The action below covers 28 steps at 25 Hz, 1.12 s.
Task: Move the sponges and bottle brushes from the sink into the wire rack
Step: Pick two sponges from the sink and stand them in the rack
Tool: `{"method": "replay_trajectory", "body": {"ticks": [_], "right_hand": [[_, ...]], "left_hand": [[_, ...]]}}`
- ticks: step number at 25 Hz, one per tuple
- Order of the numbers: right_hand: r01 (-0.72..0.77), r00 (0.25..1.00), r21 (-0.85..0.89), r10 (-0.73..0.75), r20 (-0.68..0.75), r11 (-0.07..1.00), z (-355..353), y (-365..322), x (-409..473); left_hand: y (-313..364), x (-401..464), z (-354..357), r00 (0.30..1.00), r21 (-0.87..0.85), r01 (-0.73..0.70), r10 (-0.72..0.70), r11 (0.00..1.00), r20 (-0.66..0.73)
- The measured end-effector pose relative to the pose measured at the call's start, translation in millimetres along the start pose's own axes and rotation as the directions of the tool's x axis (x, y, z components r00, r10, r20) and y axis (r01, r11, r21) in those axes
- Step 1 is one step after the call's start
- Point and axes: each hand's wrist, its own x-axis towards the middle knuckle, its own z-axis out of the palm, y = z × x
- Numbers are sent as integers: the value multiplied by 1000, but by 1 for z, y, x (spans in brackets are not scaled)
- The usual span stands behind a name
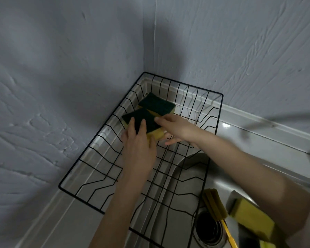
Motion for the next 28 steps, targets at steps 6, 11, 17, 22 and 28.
{"method": "replay_trajectory", "body": {"ticks": [6,11,17,22,28], "right_hand": [[48,985,-113,-66,-162,992,0,19,17],[114,940,-217,-176,-293,969,1,21,25],[94,924,-132,-136,-358,987,-1,20,32],[58,943,-163,-108,-315,985,-2,22,34],[45,963,-189,-93,-253,981,-9,17,21]], "left_hand": [[-4,0,14,976,8,-22,20,1000,217],[-8,6,17,962,81,-9,-14,997,272],[-6,9,20,951,47,3,-17,999,309],[-4,14,22,947,72,-4,-19,997,320],[-3,12,15,950,88,-4,-23,996,310]]}}
